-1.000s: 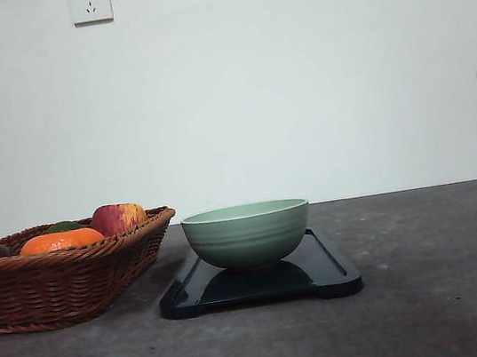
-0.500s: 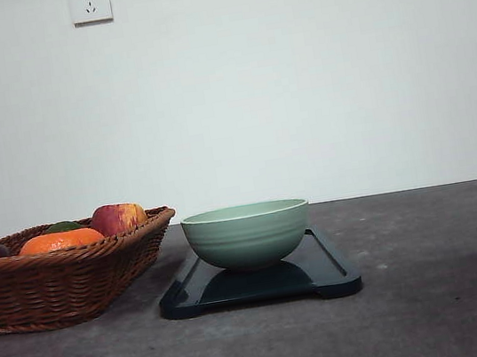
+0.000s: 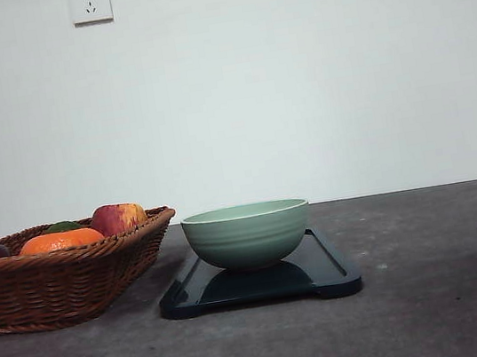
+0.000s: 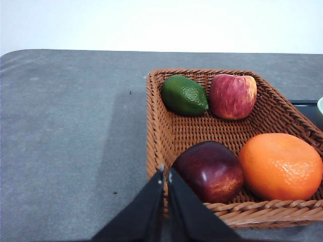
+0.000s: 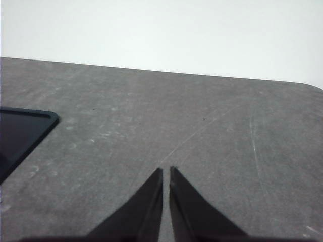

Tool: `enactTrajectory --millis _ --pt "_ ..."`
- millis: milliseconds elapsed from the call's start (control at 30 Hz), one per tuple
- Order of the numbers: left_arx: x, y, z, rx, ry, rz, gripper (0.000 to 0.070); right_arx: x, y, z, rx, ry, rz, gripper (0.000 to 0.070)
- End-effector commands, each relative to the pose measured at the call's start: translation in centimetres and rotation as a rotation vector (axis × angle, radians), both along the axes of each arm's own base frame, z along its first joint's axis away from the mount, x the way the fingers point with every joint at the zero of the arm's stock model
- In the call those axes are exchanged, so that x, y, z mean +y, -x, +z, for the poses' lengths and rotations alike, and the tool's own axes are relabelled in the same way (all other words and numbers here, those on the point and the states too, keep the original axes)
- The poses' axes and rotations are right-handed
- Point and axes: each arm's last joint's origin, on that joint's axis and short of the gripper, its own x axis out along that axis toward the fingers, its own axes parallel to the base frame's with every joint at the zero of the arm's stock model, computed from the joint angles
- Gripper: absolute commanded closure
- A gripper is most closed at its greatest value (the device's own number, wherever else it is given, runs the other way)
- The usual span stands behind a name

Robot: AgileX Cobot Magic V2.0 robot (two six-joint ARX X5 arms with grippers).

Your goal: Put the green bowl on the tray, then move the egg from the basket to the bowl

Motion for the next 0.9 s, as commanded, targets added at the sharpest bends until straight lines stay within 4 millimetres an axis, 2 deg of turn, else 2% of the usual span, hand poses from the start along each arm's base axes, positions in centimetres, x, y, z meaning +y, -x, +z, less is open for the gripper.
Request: enactTrajectory --millis 0,867 --pt "0.02 -0.08 -0.70 0.024 -0.011 0.002 0.0700 0.02 -0.03 -0.03 -0.008 -0.018 0.002 0.0684" --pt "0.02 -0.08 -0.70 0.024 -0.011 0.002 0.0700 0.02 -0.03 -0.03 -0.008 -0.018 0.002 0.0684"
